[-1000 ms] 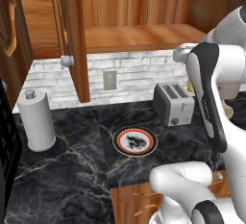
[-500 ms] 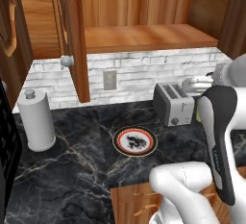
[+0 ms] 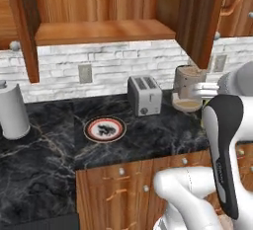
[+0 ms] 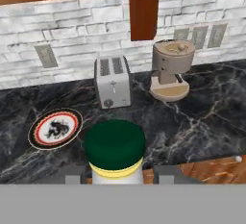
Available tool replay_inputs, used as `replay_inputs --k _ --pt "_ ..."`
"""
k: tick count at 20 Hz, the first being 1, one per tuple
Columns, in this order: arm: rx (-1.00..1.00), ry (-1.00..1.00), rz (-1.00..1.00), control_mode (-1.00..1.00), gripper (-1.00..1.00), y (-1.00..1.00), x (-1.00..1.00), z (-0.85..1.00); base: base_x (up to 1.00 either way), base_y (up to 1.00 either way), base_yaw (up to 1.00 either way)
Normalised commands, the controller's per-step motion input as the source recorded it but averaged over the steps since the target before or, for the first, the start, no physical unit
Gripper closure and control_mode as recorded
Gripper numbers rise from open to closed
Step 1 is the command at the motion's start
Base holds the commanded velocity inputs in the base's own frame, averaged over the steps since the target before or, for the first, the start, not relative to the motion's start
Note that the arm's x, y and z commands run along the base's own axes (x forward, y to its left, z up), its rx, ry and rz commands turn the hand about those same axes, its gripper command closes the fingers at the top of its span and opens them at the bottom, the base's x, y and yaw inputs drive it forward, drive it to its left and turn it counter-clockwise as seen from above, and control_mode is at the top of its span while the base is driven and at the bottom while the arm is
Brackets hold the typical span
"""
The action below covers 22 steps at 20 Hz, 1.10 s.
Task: Move the hot dog bun to the plate on the dining table and place the condiment next to that plate. Then navigate to the fridge and take the sausage and place it on the plate as well.
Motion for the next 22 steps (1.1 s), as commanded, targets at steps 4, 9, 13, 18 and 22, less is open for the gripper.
replay_inputs --k 4,9,13,18,22 --pt "0.00 0.00 0.00 1.00 1.00 0.00 0.00 0.00 -0.13 -0.99 -0.55" --pt "0.00 0.00 0.00 1.00 1.00 0.00 0.00 0.00 0.11 -0.70 -0.85" --pt "0.00 0.00 0.00 1.00 1.00 0.00 0.00 0.00 0.05 -0.64 -0.87" --pt "0.00 0.00 0.00 1.00 1.00 0.00 0.00 0.00 0.04 -0.65 -0.87" --pt "0.00 0.00 0.00 1.00 1.00 0.00 0.00 0.00 0.00 -0.69 -0.85"
